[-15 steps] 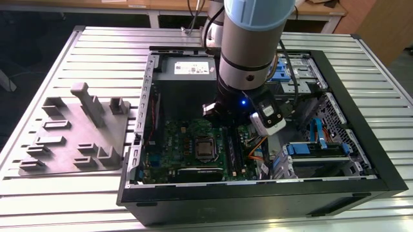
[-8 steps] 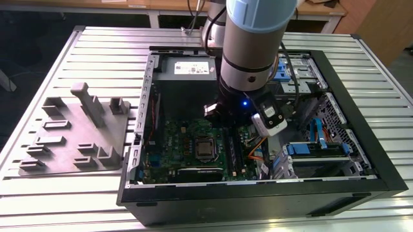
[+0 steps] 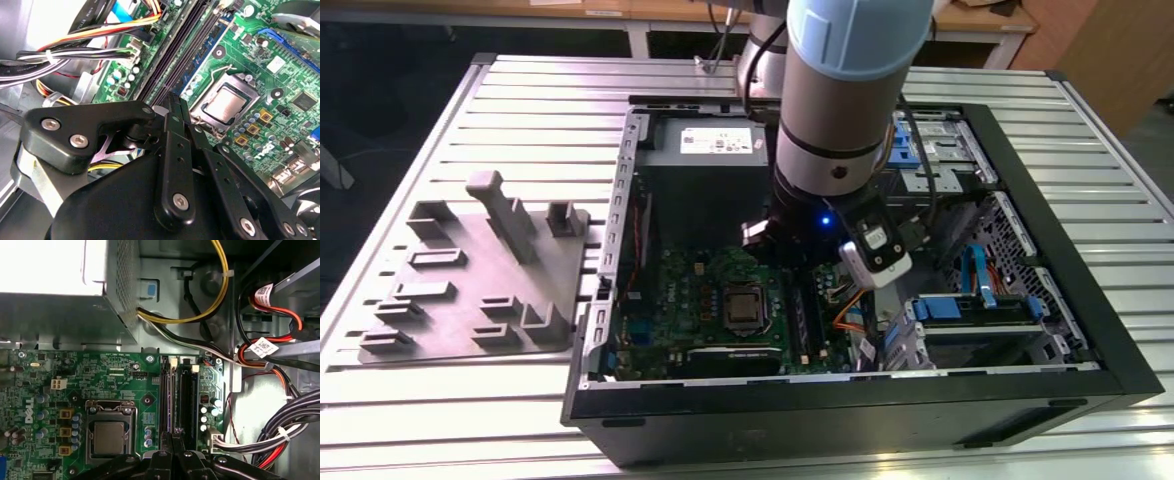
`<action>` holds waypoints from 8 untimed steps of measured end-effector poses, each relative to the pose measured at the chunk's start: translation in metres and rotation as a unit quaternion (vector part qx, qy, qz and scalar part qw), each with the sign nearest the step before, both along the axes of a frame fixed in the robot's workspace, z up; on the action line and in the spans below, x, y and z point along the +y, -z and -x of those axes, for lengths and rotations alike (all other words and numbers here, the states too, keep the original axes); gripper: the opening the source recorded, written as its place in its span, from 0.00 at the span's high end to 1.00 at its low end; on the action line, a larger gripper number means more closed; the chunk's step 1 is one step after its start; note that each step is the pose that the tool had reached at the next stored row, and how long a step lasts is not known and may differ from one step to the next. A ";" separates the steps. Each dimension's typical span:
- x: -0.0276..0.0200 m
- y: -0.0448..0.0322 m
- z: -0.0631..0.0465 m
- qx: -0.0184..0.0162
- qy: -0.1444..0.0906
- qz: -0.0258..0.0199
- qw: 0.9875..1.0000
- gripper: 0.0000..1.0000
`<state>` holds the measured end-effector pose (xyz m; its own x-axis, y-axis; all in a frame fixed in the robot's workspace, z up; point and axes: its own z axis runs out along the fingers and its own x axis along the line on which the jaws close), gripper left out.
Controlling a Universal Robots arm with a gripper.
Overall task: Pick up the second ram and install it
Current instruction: 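Insert the second ram into the second slot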
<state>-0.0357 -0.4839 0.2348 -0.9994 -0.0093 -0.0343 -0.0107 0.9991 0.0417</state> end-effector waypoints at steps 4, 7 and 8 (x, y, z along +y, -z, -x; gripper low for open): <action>-0.0001 0.0007 -0.001 0.000 0.000 0.000 1.000 0.89; -0.0001 0.0016 -0.003 0.000 0.000 0.000 1.000 0.89; -0.0001 0.0022 -0.003 0.000 0.000 0.000 1.000 0.89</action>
<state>-0.0330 -0.4840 0.2326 -0.9994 -0.0092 -0.0344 -0.0107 0.9990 0.0424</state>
